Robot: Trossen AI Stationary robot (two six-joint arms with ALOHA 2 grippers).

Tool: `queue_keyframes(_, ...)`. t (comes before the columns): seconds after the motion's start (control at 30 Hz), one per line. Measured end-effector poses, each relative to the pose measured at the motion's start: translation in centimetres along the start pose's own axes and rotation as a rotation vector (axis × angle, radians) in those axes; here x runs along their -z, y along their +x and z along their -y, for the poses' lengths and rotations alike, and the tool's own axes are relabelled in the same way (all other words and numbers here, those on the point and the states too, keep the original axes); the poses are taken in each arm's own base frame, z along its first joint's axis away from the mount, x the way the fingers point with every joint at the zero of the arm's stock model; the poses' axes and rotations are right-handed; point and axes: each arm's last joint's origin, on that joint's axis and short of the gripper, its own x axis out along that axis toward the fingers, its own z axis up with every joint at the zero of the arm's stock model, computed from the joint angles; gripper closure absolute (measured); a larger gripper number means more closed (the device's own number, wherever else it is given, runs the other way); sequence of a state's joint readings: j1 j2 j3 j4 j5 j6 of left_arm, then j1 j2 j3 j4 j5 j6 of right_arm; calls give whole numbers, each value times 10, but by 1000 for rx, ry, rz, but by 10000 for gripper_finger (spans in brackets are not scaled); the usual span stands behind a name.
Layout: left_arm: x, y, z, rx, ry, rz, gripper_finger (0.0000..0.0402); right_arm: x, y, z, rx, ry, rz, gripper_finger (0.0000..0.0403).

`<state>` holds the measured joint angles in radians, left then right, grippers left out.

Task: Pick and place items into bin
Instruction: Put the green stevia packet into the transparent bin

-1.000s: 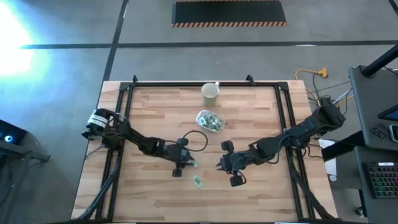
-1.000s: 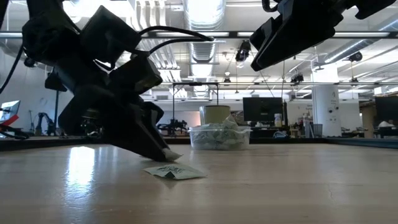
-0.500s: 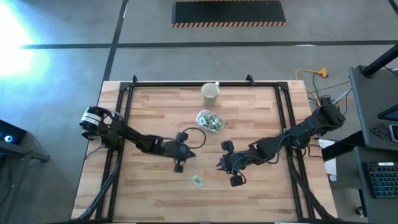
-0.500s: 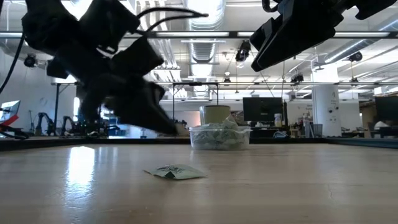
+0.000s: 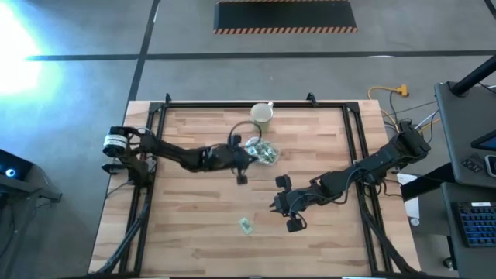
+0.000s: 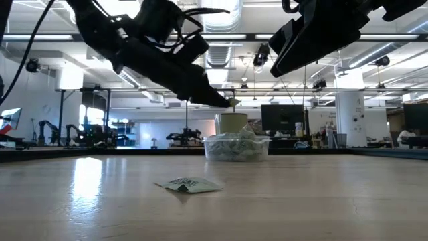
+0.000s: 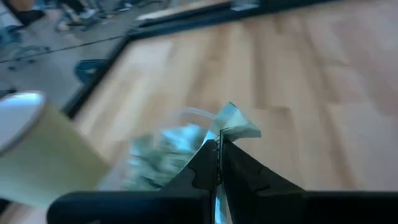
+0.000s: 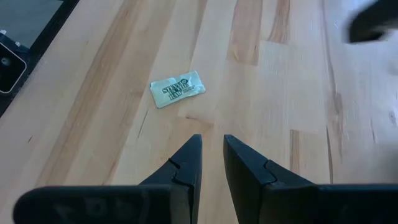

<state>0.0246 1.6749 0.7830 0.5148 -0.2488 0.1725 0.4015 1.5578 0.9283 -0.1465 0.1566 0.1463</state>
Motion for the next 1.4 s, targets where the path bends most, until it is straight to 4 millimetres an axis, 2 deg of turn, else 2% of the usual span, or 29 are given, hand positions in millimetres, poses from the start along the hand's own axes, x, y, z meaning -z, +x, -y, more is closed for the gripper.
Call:
queue_keyframes(0.23,-5,9,-40,-74,-56,14,398,0,0,0,0,-15,-1,346)
queue_keyframes(0.47,0,11,-56,-74,-75,8,398,0,0,0,0,-19,-1,346)
queue_keyframes(0.6,6,17,-53,-42,-74,-12,398,0,0,0,0,-26,1,346)
queue_keyframes(0.8,11,42,-49,9,-96,-33,398,-1,0,0,-1,-21,9,346)
queue_keyframes(1.07,16,65,-50,38,-117,-234,398,0,0,0,0,-17,4,346)
queue_keyframes(1.2,18,71,-53,42,-147,-288,398,0,0,0,0,-18,3,346)
queue_keyframes(1.4,17,69,-53,47,-139,-287,398,0,0,0,0,-17,2,346)
